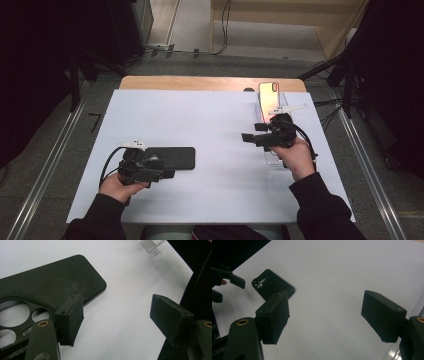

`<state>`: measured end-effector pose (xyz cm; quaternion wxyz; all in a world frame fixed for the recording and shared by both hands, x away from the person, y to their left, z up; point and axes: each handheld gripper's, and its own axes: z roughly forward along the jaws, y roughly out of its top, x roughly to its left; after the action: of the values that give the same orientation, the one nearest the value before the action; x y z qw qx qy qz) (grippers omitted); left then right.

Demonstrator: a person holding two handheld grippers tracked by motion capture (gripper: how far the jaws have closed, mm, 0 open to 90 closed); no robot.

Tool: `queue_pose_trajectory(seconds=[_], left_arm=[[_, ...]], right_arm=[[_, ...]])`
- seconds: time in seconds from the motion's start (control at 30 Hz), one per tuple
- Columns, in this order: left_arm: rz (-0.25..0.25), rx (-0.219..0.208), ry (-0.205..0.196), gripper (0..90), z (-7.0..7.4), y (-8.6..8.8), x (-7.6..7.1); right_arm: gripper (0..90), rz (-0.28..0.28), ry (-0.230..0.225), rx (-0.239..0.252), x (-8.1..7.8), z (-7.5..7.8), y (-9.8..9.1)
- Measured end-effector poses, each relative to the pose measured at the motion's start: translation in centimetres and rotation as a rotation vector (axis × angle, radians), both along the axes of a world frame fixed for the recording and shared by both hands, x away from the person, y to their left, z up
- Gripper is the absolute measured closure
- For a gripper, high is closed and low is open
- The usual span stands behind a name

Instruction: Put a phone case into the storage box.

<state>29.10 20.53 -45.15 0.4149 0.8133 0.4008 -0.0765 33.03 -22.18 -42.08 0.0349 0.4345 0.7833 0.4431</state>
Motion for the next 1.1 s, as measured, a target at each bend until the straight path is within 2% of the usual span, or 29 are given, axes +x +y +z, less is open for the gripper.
queue_pose_trajectory(seconds=[0.2, 0.37, 0.5, 0.73, 0.9, 1.1], left_arm=[[-0.001, -0.018, 0.0, 27.1, 0.1, 0.0, 0.0], [0.001, -0.007, 0.0, 27.1, 0.0, 0.0, 0.0], [0.004, -0.016, 0.0, 27.1, 0.0, 0.0, 0.0], [0.011, -0.021, 0.011, 27.1, 0.0, 0.1, 0.1], [0.016, -0.06, 0.037, 27.1, 0.0, 0.3, 0.1], [0.019, -0.06, 0.04, 27.2, 0.1, 0.5, 0.1]], right_arm=[[23.6, 0.039, -0.013, 0.006, -1.9, -0.4, 0.4], [23.6, 0.077, -0.01, 0.023, -3.1, -1.2, 0.3], [23.6, 0.093, -0.029, -0.009, -4.1, -1.7, 0.0], [23.6, 0.107, -0.023, -0.025, -5.8, -2.6, -0.3], [23.6, 0.111, -0.021, -0.028, -7.1, -3.0, -0.7], [23.6, 0.106, -0.004, -0.041, -7.6, -3.9, -1.1]])
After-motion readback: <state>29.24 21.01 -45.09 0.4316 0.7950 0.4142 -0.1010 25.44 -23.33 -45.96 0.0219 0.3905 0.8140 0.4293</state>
